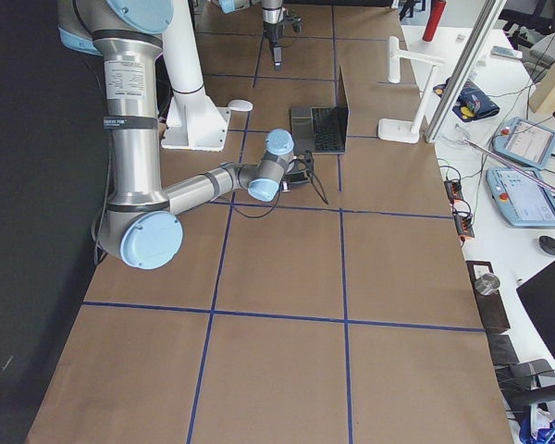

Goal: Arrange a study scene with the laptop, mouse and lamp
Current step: 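Place the mouse pad beside the laptop with the right gripper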

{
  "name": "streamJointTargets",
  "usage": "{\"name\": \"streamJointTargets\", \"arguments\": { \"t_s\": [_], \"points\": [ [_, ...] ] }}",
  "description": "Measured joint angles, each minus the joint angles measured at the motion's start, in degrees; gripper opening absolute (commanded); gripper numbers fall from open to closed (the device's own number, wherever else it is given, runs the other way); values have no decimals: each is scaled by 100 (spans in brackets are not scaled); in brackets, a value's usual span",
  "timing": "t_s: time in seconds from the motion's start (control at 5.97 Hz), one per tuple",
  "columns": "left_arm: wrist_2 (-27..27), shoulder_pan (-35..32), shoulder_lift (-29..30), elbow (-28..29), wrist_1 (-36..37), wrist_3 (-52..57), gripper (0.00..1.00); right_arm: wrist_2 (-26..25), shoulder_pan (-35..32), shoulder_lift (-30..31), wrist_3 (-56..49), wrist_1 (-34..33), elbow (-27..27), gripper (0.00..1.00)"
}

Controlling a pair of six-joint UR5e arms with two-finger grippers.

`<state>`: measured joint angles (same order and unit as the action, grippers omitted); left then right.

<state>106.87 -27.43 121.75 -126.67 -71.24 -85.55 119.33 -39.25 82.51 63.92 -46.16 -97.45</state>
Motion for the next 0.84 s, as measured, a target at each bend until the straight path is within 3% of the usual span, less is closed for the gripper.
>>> {"name": "streamJointTargets", "arguments": {
  "t_s": [0.67,0.84],
  "points": [
    [0,7,-2,-21,13,-60,100,3,-133,-1039,734,-569,620,0],
    [0,8,-2,-18,14,-65,100,3,-136,-1138,875,-595,714,17]
  ]
}}
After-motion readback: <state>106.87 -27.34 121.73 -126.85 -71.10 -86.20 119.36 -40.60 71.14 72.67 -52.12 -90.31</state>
